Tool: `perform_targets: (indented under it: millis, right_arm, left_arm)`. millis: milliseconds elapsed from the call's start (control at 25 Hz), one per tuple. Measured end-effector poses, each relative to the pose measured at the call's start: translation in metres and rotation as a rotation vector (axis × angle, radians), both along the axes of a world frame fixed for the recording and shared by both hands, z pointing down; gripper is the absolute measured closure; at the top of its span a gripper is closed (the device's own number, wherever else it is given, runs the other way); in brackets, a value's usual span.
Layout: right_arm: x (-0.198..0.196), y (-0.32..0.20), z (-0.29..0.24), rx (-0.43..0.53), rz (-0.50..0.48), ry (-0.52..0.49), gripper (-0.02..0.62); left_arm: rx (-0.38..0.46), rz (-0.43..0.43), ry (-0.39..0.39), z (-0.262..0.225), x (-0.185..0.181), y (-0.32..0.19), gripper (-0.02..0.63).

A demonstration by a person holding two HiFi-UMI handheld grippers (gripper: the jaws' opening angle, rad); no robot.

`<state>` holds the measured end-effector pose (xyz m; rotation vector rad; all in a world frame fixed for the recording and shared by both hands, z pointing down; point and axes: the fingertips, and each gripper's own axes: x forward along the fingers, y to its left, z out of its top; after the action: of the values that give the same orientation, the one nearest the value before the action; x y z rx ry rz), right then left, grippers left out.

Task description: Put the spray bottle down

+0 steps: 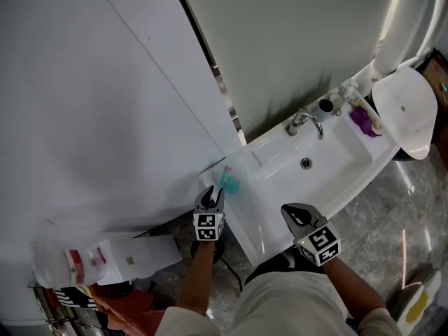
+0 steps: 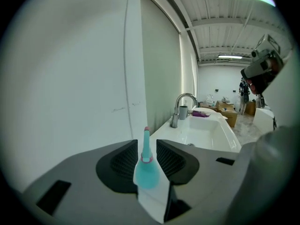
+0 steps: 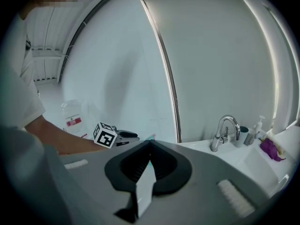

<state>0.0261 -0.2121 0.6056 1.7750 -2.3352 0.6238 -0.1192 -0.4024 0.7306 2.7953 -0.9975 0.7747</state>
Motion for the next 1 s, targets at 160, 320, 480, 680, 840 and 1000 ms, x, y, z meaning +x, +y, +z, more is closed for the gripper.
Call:
perform_targets:
  millis: [160, 320, 480, 680, 840, 1000]
  right_arm:
    - [0.002, 0.008, -0.003, 0.011, -0.023, -0.019, 0.584]
    - [0.005, 0.004, -0.017, 0.026, -0.070, -0.013, 0.584]
    - [0.017, -0.002, -0.021, 0.039, -0.090, -0.004, 0.584]
    - [0.022, 0.001, -0.024, 0.026, -0.163, 0.009, 0.584]
    - [0.028, 0.002, -0.035, 0.041, -0.217, 0.019, 0.584]
    - [0.035, 0.005, -0.043, 0.052, -0.265, 0.034, 0.584]
  left_arm:
    - [-0.060, -0.042, 0.051, -0.012, -0.020, 0.030, 0.534]
    - [-0.075, -0.099, 0.111, -0.035, -0.036, 0.054, 0.558]
    - [-0.063, -0.171, 0.155, -0.063, -0.047, 0.073, 0.571]
    - [-0.024, -0.269, 0.250, -0.109, -0.052, 0.099, 0.594]
    - [-0.065, -0.288, 0.321, -0.134, -0.045, 0.123, 0.598]
    - [-0.098, -0.289, 0.334, -0.153, -0.032, 0.150, 0.598]
